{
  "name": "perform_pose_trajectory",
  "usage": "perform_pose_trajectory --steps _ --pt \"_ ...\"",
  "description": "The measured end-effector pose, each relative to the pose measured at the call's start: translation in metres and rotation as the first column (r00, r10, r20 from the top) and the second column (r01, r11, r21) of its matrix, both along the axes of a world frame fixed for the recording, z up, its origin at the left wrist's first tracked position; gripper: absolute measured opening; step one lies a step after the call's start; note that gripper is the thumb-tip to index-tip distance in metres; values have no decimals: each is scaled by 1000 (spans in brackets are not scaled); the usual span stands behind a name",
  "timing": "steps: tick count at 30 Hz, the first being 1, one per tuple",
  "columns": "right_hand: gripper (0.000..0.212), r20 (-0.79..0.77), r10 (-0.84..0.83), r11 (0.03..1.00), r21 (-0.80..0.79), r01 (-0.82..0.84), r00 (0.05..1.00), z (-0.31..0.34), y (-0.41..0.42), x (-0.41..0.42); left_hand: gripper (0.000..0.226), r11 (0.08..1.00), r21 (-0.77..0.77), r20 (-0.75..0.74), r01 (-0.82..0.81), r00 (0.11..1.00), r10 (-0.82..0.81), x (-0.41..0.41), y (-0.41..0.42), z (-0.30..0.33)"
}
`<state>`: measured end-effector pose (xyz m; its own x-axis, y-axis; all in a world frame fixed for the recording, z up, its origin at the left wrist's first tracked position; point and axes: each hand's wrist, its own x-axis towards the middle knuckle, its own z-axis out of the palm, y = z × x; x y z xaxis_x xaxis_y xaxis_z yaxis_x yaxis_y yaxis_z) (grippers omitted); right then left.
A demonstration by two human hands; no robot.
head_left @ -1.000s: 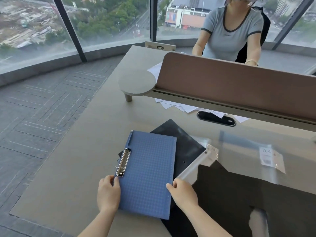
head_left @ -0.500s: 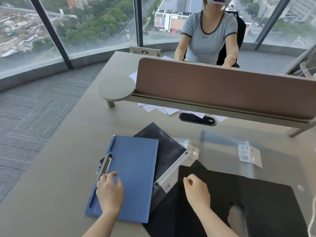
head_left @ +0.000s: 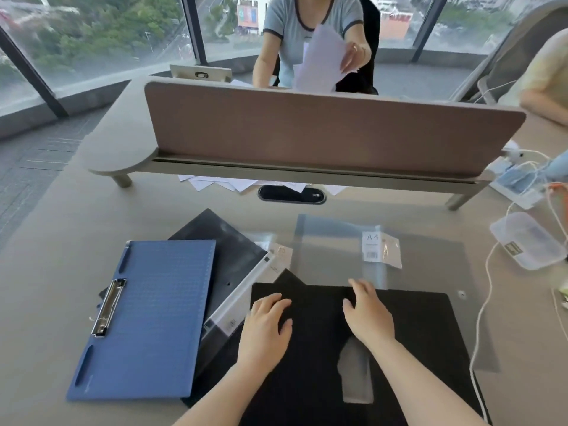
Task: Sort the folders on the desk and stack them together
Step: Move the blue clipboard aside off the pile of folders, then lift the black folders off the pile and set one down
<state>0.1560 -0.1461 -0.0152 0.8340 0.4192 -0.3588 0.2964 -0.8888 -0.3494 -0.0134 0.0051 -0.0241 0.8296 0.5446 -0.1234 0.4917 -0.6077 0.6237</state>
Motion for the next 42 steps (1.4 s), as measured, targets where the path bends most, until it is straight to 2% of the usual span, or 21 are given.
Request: perform_pose_trajectory --steps 4,8,13,18,22,27,32,37,42 --pt "53 -23 64 996 -56 -65 998 -2 -13 15 59 986 15 -166 167 973 -163 14 -21 -5" --pt "51 -38 111 990 -85 -114 993 -7 -16 24 68 974 33 -288 226 935 -207 19 -30 -13" --pt "49 -52 126 988 -87 -130 991 -10 -17 29 71 959 69 -343 275 909 -236 17 -33 -22" --pt "32 -15 112 992 -57 -113 994 -10 -16 32 71 957 69 -360 283 901 -240 18 -35 -23" --pt "26 8 102 994 -37 -101 995 -7 -14 32 71 957 54 -364 286 898 -248 19 -35 -20" --pt "31 31 3 999 39 -4 1000 8 -8 33 67 979 -6 -288 203 937 -196 24 -40 -6" --pt "29 -93 -45 990 132 57 995 42 3 38 66 981 -143 -161 134 974 -157 37 -45 24" --pt "34 -220 -77 924 351 152 972 92 23 38 67 939 -339 -15 59 998 -68 46 -43 77" --pt "22 -200 -90 855 486 179 976 145 51 27 84 870 -491 95 41 995 7 44 -31 130"
